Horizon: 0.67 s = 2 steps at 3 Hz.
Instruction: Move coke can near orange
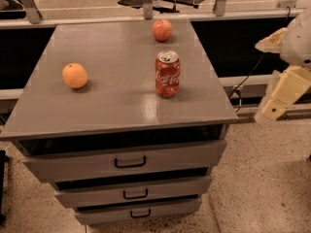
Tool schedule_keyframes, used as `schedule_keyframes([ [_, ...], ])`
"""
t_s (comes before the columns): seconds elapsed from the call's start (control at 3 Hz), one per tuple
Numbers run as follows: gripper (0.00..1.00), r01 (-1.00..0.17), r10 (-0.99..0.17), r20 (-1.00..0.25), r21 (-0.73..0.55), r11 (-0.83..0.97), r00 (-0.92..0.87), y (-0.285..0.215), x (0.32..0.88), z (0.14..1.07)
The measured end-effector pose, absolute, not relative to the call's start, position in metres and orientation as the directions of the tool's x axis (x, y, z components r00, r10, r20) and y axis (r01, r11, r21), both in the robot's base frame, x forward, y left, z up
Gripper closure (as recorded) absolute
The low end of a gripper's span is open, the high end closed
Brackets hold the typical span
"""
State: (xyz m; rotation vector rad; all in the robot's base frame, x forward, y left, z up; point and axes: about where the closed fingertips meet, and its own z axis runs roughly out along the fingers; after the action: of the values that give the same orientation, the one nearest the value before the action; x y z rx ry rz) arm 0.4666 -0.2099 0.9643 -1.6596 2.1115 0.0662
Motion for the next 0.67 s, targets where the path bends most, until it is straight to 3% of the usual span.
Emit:
schedule_keyframes([
  [0.67, 0.00, -0.943, -0.744, -0.662, -0.183, 0.280, -0.092, -0.158, 0.550, 0.924],
])
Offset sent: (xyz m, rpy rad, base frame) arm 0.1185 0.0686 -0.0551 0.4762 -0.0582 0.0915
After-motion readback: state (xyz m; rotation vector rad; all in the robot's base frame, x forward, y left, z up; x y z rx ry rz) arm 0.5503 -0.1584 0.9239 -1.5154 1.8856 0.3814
